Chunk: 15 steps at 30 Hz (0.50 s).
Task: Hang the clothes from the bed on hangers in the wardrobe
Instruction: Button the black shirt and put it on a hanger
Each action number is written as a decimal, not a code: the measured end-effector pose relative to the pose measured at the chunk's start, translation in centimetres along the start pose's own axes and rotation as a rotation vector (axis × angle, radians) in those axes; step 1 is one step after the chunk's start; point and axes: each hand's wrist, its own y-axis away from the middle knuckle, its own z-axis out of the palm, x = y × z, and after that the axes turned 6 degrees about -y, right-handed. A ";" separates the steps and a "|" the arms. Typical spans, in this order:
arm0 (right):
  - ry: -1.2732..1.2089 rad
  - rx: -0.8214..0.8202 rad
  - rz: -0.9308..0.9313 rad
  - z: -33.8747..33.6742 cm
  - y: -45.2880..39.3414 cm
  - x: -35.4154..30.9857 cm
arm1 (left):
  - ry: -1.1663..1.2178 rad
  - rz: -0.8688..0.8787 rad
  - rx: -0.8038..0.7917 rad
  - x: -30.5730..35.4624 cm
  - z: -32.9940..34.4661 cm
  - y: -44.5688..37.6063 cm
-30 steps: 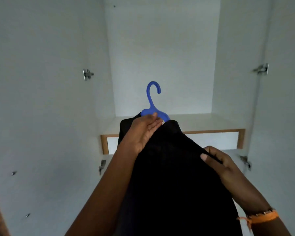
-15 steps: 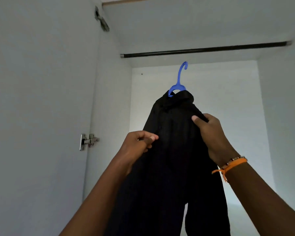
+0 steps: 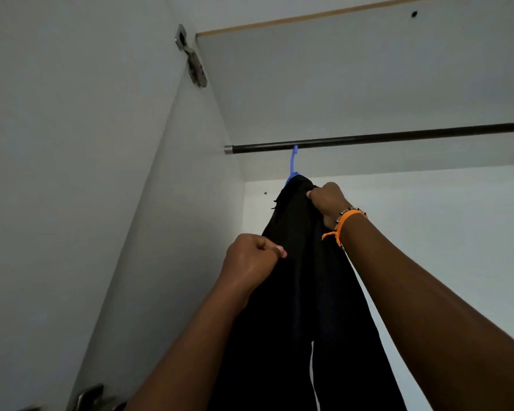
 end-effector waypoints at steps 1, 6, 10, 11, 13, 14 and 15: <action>0.009 0.002 -0.001 0.5 -1.5 0.5 | -0.002 -0.004 0.014 -0.9 0.1 -1.0; 0.048 0.016 0.005 1.8 -7.8 1.9 | -0.002 -0.035 0.007 -3.6 0.7 -5.2; 0.050 0.003 -0.020 2.9 -10.5 0.8 | -0.024 -0.008 0.010 -3.6 0.7 -7.9; 0.064 0.002 -0.028 3.0 -10.9 0.5 | -0.032 -0.004 0.016 -3.6 0.8 -8.4; 0.126 0.013 -0.051 3.1 -11.6 0.2 | -0.057 0.002 0.019 -3.6 0.9 -9.2; 0.162 0.012 -0.062 3.2 -11.8 0.0 | -0.071 0.008 0.018 -3.7 0.9 -9.6; 0.185 0.011 -0.056 3.2 -11.6 -0.3 | -0.084 0.016 0.018 -3.8 0.9 -9.9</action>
